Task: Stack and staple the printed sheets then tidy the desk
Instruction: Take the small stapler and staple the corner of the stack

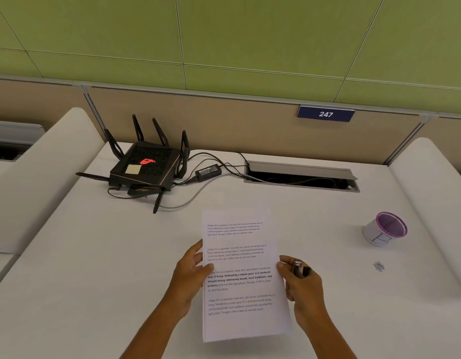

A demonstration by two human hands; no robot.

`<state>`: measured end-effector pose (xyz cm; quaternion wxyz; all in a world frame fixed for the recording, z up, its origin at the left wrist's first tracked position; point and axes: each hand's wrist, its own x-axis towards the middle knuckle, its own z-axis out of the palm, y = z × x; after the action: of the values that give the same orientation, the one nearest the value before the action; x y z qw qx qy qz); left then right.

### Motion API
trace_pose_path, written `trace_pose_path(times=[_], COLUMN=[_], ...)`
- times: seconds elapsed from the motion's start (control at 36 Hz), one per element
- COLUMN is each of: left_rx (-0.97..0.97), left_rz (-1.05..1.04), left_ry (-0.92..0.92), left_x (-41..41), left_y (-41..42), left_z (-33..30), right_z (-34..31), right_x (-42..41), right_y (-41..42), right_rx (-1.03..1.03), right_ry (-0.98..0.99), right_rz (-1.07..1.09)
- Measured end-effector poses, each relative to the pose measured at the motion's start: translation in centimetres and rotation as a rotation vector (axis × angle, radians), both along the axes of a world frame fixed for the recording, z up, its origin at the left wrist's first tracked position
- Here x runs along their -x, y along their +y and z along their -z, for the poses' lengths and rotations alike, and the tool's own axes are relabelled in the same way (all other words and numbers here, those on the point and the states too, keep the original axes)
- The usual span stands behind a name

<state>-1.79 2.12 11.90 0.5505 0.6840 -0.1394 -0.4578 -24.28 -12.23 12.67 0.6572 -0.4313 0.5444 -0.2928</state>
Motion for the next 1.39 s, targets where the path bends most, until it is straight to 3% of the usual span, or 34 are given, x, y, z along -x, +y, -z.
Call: trace_pose_path(times=[0.56,0.78,1.17,1.39], left_rx=[-0.085,-0.122,-0.187,-0.235], left_rz=[-0.046,0.004,0.085,0.089], left_ry=[-0.141,-0.241,-0.574,-0.601], left_x=[-8.1,-10.9,-13.1,-13.9], left_y=[-10.2,-14.5,-15.9,-16.1], left_z=[4.7,7.6,10.1,10.9], right_z=[5.5,8.4,11.0,11.6], right_x=[-9.5,-12.9,-15.3,-15.9], right_y=[-9.3,-13.7,-15.3,-15.6], right_rx=[-0.066,-0.002,0.098,0.156], right_ry=[0.086,0.16,0.325,0.444], right_rz=[0.073,0.052,-0.024,-0.088])
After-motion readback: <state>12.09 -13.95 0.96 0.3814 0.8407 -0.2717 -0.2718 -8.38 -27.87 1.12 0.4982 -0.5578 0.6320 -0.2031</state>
